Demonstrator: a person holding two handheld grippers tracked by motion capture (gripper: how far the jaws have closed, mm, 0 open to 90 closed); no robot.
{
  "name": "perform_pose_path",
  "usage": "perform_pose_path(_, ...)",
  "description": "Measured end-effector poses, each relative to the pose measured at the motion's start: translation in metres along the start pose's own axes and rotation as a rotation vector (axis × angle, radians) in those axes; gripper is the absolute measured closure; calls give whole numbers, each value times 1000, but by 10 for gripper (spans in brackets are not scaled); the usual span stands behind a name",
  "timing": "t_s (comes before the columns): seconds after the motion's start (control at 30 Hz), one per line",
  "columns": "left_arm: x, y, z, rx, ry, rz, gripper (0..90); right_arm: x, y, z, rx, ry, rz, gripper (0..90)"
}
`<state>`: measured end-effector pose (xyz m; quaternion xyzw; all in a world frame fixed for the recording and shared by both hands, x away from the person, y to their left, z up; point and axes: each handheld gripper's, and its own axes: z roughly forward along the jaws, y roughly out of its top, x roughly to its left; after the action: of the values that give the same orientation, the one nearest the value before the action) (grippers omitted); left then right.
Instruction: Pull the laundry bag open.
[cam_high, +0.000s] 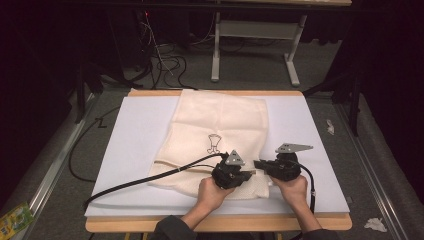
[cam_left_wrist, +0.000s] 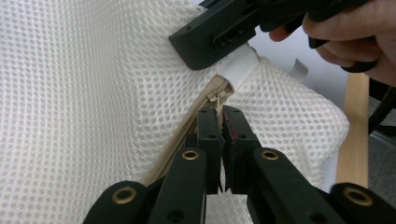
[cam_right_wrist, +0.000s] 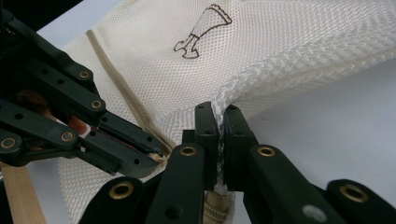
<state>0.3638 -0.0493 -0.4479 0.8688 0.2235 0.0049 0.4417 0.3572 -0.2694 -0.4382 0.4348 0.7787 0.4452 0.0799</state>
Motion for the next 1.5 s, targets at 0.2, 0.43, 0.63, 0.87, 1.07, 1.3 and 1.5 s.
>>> perform_pose_path(0.2,-1,-1,-1,3,7,10,869,-1,0,-1,-2,4,-5,881)
perform_pose_path(0.43,0,-1,-4,11,24,25,869,-4,-3,-2,-6,6,7,882)
perform_pose_path(0.63,2,-4,-5,6,24,16,869,-4,-3,-3,-2,-2,0,881)
perform_pose_path(0.87,5,-7,-12,-4,37,12,869,-5,-4,-3,-2,-6,-3,882)
perform_pose_path(1.07,7,-9,-14,-4,40,10,869,-3,-3,-2,6,-11,-3,882)
perform_pose_path(1.3,10,-13,-18,-18,42,-2,869,-3,-2,-1,5,-15,-16,881)
perform_pose_path(1.5,10,-13,-19,-19,38,-4,869,-3,-3,-2,6,-17,-18,882)
